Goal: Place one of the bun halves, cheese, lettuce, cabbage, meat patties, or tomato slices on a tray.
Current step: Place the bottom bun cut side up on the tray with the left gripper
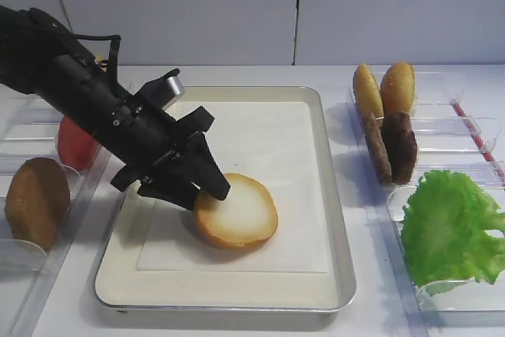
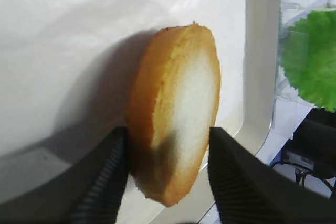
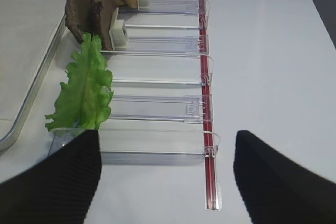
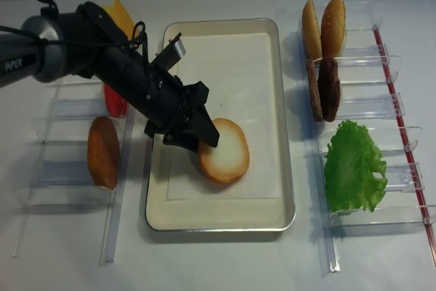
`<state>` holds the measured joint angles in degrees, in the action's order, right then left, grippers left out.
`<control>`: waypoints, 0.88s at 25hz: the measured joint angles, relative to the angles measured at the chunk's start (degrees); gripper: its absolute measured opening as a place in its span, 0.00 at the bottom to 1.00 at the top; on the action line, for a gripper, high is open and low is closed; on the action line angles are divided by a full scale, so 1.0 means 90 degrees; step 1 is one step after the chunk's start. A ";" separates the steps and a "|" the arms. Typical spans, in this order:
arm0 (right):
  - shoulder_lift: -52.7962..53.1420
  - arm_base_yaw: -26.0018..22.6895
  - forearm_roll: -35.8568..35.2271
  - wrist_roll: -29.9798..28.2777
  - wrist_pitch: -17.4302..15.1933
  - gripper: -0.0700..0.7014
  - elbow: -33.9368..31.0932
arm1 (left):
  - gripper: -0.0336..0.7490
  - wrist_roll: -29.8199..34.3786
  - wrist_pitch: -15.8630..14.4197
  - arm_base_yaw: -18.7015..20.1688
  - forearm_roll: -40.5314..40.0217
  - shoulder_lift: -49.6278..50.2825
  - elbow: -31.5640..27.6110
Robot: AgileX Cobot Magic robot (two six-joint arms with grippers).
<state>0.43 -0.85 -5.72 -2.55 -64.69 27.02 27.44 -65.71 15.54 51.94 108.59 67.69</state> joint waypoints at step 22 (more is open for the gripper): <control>0.0000 0.0000 0.0000 0.0000 0.0000 0.80 0.0000 | 0.46 -0.2383 -0.0362 0.0000 -0.2431 -0.0356 0.1467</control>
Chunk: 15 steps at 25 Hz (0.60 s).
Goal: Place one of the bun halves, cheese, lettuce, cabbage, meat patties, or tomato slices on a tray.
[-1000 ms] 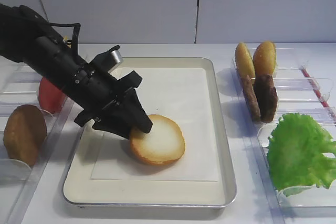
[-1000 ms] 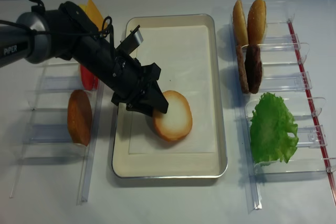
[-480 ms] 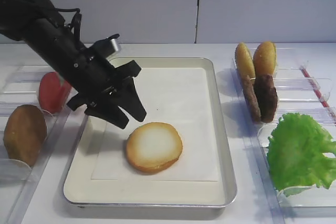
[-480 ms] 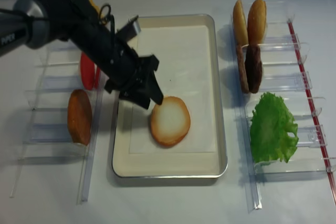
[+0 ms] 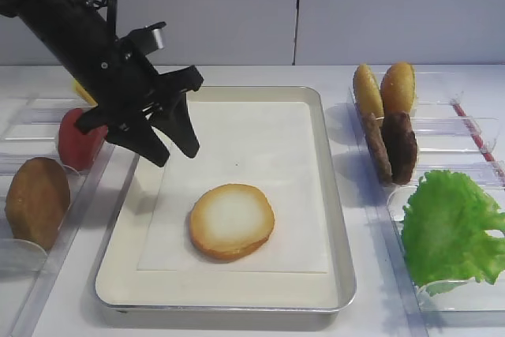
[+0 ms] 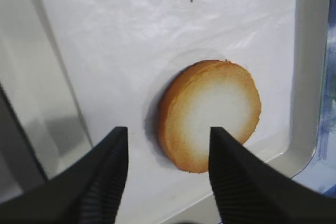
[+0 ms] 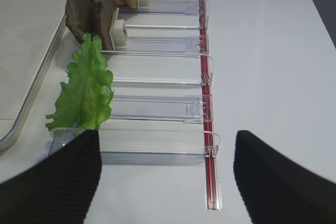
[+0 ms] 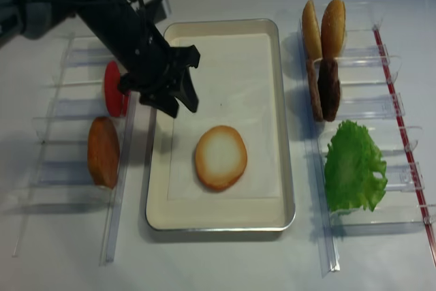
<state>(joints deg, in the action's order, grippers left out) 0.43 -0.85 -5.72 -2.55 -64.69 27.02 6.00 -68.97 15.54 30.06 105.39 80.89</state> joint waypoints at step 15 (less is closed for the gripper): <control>0.0000 0.0000 0.0000 0.0000 0.0000 0.80 0.0000 | 0.46 -0.1107 -0.0114 0.0993 -0.2491 -0.1815 -0.0327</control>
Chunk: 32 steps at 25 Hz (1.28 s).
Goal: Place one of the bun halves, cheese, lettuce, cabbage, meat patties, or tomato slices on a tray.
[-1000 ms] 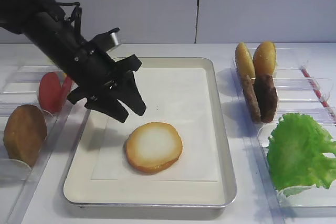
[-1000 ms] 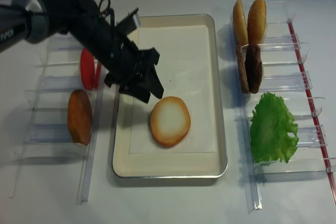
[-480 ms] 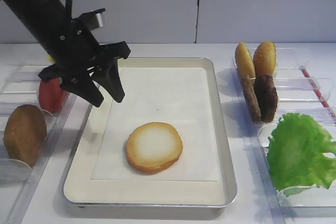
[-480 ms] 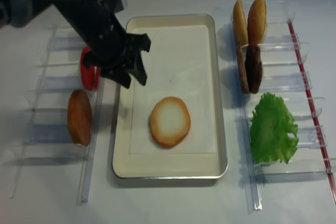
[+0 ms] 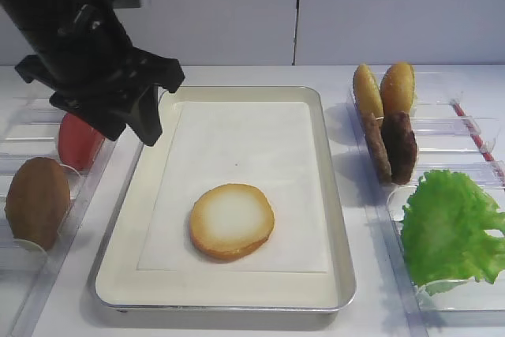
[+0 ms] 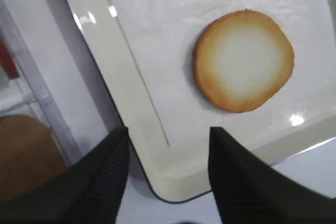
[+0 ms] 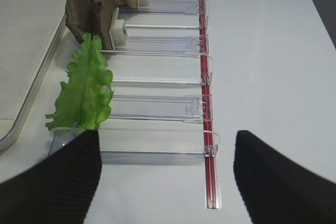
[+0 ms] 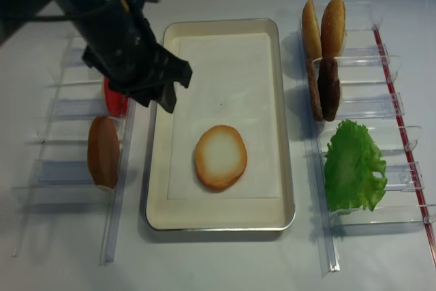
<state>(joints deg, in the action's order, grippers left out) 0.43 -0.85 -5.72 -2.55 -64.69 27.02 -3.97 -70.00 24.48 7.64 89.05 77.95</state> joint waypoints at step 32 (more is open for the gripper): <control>0.0000 0.0000 0.0000 0.0000 0.0000 0.80 0.0000 | 0.43 -0.0359 -0.0289 0.0026 -0.1186 -0.7349 -0.3329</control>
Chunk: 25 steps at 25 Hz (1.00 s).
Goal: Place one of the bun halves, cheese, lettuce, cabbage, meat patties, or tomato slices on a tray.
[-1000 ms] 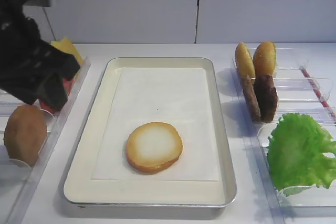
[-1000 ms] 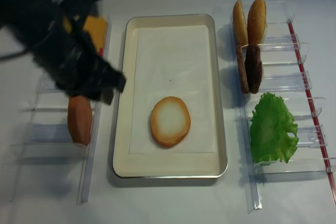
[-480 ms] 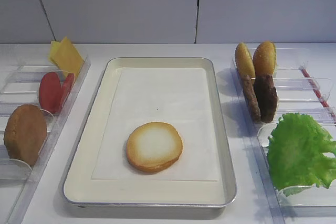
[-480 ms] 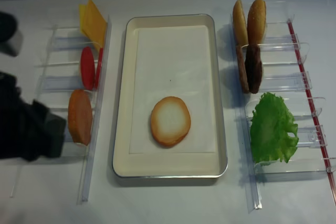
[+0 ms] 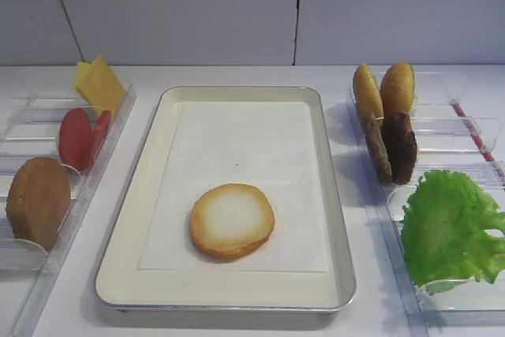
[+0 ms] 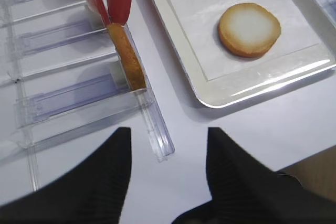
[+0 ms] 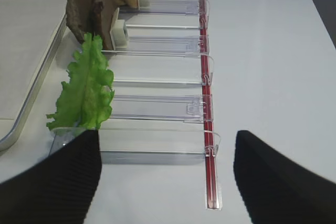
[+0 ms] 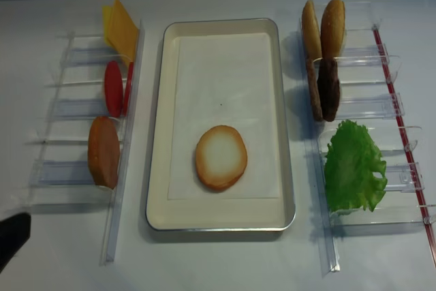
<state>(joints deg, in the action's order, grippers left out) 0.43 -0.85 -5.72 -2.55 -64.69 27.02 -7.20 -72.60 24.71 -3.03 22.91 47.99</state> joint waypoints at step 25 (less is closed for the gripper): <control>0.0000 0.0000 0.0000 0.0000 -0.0011 0.80 0.0000 | 0.43 0.0599 0.0503 0.0000 0.0249 -0.2652 -0.2204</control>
<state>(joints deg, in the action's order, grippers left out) 0.43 -0.85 -5.72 -2.55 -64.78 27.02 -1.81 -68.08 24.71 -0.79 -0.96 28.15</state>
